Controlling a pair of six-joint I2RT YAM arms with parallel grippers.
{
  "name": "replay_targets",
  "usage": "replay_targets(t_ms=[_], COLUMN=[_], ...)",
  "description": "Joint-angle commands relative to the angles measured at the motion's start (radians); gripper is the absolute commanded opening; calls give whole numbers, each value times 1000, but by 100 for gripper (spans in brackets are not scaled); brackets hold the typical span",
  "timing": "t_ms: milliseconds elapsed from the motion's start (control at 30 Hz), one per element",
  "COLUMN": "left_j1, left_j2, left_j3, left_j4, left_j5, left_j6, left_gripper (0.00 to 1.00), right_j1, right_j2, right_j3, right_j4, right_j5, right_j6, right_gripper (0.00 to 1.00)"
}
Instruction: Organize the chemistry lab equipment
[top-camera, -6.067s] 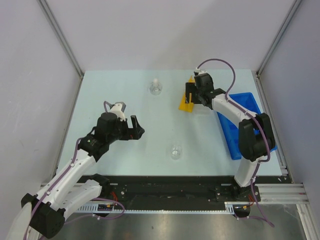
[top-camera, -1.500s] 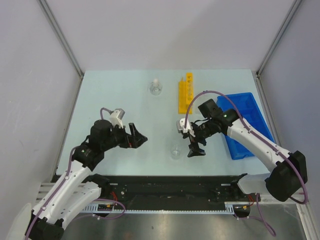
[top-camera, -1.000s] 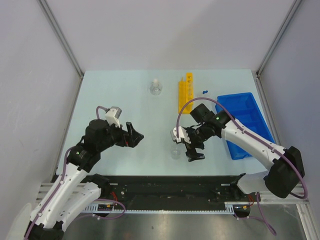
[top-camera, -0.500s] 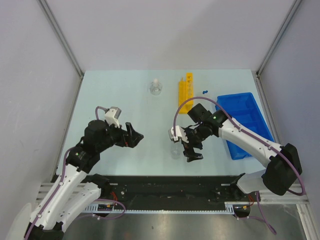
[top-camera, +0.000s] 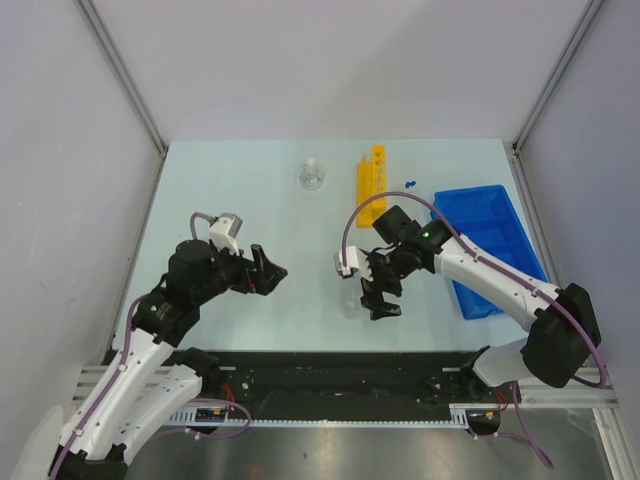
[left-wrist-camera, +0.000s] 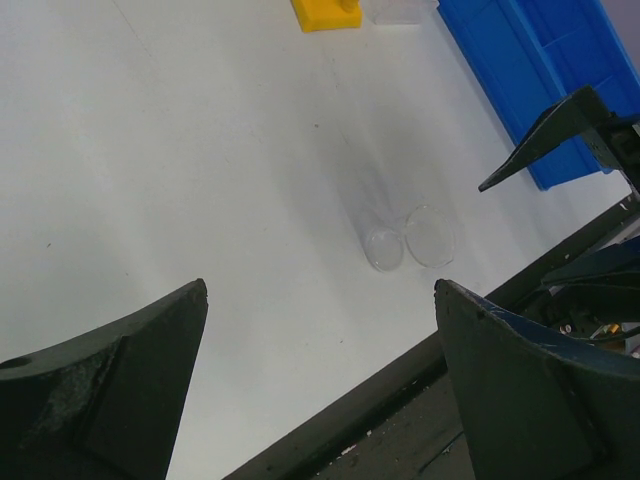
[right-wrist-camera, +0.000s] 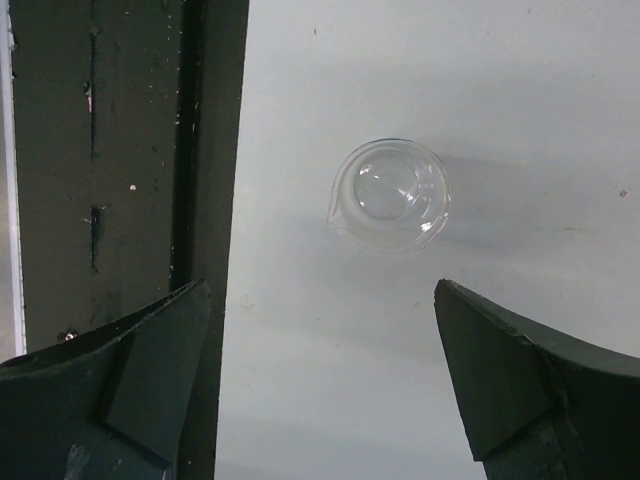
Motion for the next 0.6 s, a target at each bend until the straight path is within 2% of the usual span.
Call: replay_targets(t_ms=[0,200,367,567], left_j1=[9,9,9,9], left_j2=[-8,-9,-19,-31], left_j3=[-12,-12,-13,-12], left_j4=[27,29,27,24], left_j5=[7,12,3,-13], left_j6=[17,15,14,12], left_gripper=[100,100,100,100], right_j1=[4,2,8,13], right_j2=[16,59,133,190], right_j3=[35,35,35,35], right_j4=[46,214,283,314], right_j5=[26,96,118,176], right_j6=[71,298,375,401], right_gripper=[98,94,81,70])
